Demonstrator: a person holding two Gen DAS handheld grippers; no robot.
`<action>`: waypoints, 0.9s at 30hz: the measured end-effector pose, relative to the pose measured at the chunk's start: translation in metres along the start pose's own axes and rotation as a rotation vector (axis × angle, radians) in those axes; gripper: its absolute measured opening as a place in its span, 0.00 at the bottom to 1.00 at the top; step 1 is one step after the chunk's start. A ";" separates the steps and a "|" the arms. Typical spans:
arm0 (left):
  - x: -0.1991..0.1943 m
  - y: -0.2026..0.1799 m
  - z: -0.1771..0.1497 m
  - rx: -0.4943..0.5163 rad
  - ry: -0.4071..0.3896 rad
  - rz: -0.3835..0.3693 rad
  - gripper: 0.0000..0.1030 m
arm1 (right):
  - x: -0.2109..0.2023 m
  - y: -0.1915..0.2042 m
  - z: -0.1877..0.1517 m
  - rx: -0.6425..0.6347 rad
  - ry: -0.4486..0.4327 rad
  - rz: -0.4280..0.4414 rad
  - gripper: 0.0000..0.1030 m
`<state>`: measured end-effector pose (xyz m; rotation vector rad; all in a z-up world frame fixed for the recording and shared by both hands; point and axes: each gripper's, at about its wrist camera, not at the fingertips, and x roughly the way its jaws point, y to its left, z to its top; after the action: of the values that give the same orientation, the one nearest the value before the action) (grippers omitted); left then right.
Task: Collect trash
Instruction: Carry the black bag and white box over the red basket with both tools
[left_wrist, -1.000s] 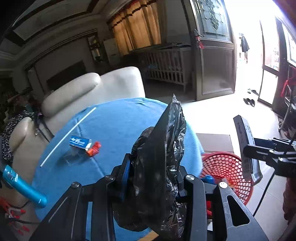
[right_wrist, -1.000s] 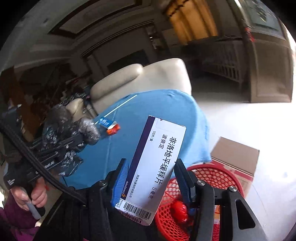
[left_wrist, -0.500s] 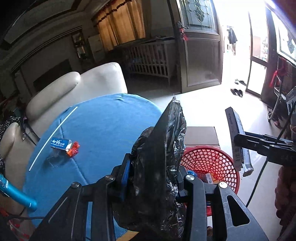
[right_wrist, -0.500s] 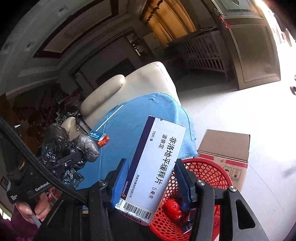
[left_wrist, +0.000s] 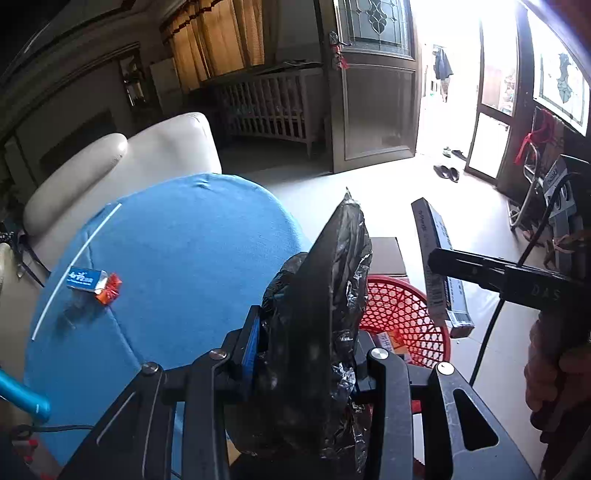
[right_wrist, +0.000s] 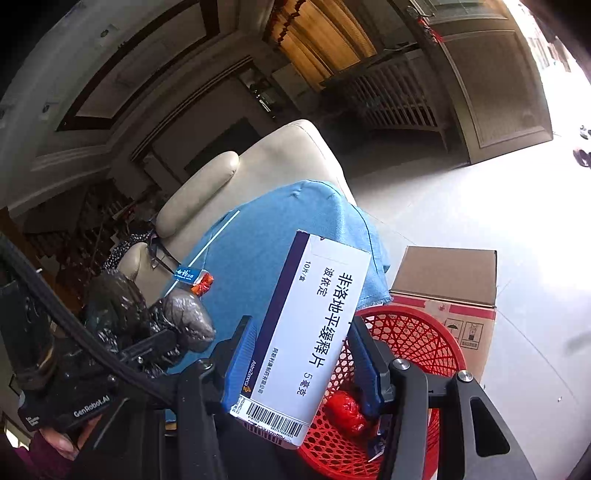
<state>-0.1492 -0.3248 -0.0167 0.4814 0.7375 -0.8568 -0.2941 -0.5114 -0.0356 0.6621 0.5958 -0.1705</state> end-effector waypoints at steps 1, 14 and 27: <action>0.000 -0.001 0.000 -0.002 0.000 -0.007 0.38 | 0.000 -0.001 0.000 0.003 -0.002 0.001 0.53; 0.009 0.003 -0.007 -0.042 0.029 -0.078 0.38 | 0.007 -0.003 -0.002 0.033 -0.005 0.022 0.53; 0.033 0.007 -0.015 -0.088 0.106 -0.152 0.38 | 0.004 -0.022 0.000 0.109 -0.020 0.049 0.54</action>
<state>-0.1345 -0.3273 -0.0502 0.3985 0.9148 -0.9419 -0.2981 -0.5279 -0.0495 0.7793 0.5530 -0.1641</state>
